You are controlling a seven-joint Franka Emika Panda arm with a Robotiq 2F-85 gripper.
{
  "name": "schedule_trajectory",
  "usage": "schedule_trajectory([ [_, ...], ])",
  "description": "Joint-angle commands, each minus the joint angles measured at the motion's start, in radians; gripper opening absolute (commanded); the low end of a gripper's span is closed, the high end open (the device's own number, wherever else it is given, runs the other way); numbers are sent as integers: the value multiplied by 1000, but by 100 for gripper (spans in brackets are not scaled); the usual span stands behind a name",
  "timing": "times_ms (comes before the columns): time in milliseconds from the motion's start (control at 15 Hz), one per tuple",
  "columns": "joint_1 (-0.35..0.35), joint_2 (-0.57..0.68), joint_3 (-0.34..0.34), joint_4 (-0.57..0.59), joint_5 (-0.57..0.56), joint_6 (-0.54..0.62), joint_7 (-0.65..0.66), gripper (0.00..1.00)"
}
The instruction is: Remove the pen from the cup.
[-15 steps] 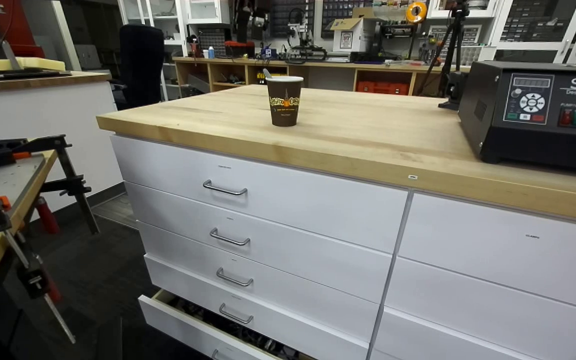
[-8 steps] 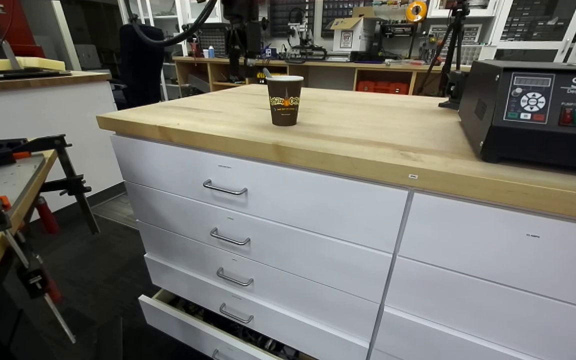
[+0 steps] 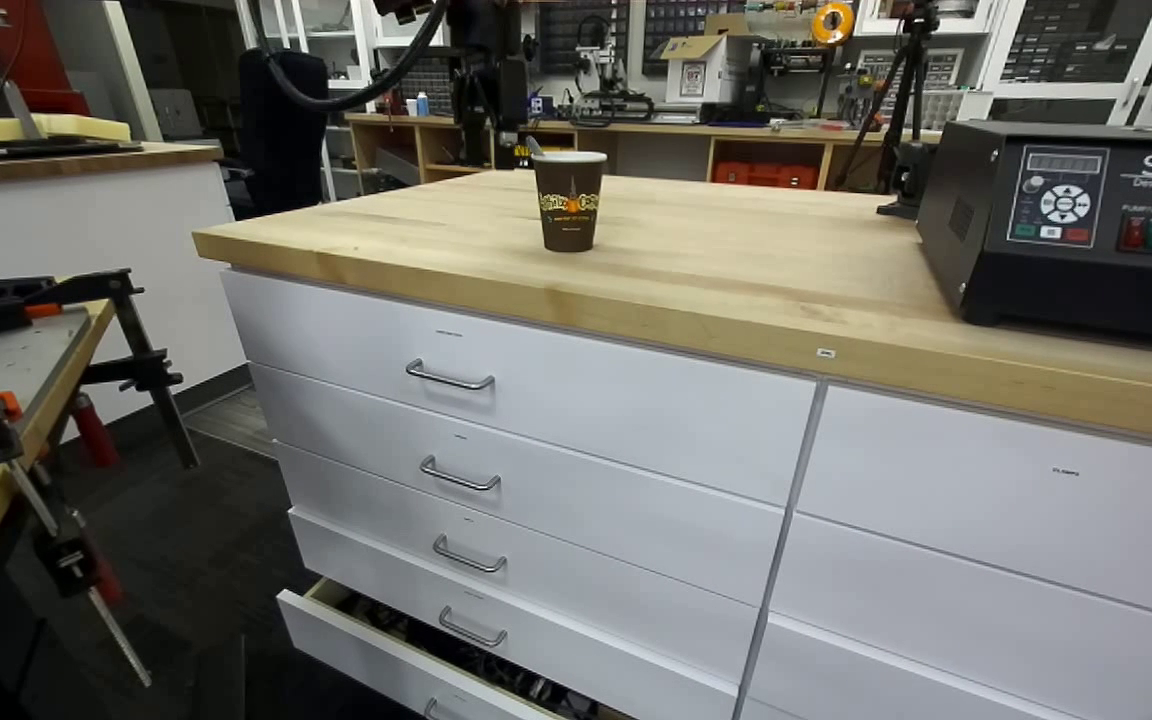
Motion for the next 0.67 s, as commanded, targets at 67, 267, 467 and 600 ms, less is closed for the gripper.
schedule_trajectory([
  [67,6,-11,-23,60,-56,2,13,100],
  [267,3,4,-30,93,-72,20,10,100],
  [467,-5,24,-36,127,-72,20,0,67],
  [600,-5,32,-39,131,-70,26,4,53],
])
